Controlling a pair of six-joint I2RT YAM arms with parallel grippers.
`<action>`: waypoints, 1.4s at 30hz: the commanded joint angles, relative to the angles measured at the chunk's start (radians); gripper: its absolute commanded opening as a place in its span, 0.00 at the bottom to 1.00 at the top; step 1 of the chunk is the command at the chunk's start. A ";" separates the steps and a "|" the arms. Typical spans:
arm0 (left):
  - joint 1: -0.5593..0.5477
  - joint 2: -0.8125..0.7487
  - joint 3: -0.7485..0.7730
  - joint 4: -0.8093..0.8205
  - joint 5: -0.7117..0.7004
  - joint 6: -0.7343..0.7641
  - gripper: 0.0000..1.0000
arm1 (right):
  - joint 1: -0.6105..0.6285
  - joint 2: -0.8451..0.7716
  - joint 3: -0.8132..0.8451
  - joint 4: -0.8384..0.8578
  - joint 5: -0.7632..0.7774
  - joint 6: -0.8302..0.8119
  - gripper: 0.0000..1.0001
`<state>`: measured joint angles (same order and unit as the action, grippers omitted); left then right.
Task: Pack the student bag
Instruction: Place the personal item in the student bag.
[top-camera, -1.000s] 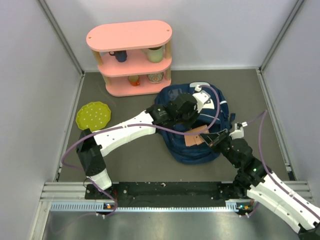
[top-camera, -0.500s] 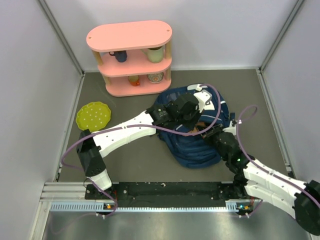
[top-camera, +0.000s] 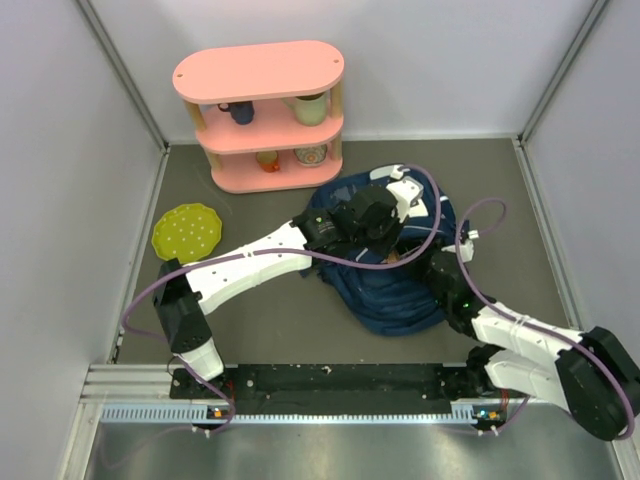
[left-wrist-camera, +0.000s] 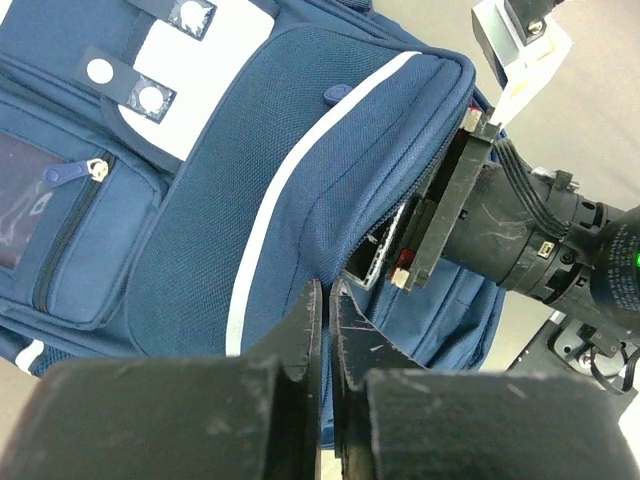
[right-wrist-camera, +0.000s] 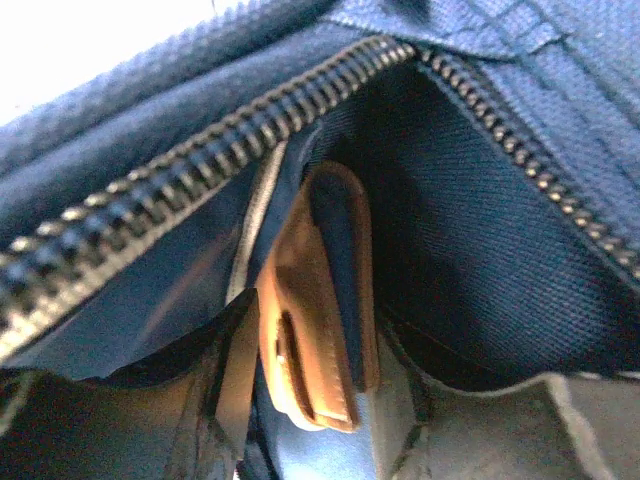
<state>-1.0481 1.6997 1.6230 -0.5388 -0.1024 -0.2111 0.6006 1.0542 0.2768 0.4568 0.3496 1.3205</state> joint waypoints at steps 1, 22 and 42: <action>-0.012 -0.094 0.012 0.106 0.010 -0.020 0.00 | -0.041 -0.089 0.016 -0.076 -0.018 -0.089 0.55; -0.007 -0.094 -0.025 0.135 0.030 -0.037 0.00 | -0.038 -0.362 0.045 -0.383 -0.031 -0.167 0.05; 0.000 -0.115 -0.087 0.165 0.040 -0.073 0.00 | -0.041 -0.247 0.116 -0.329 0.095 -0.231 0.65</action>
<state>-1.0439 1.6684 1.5417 -0.4450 -0.0795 -0.2592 0.5716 0.9134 0.3538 0.1932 0.3584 1.1503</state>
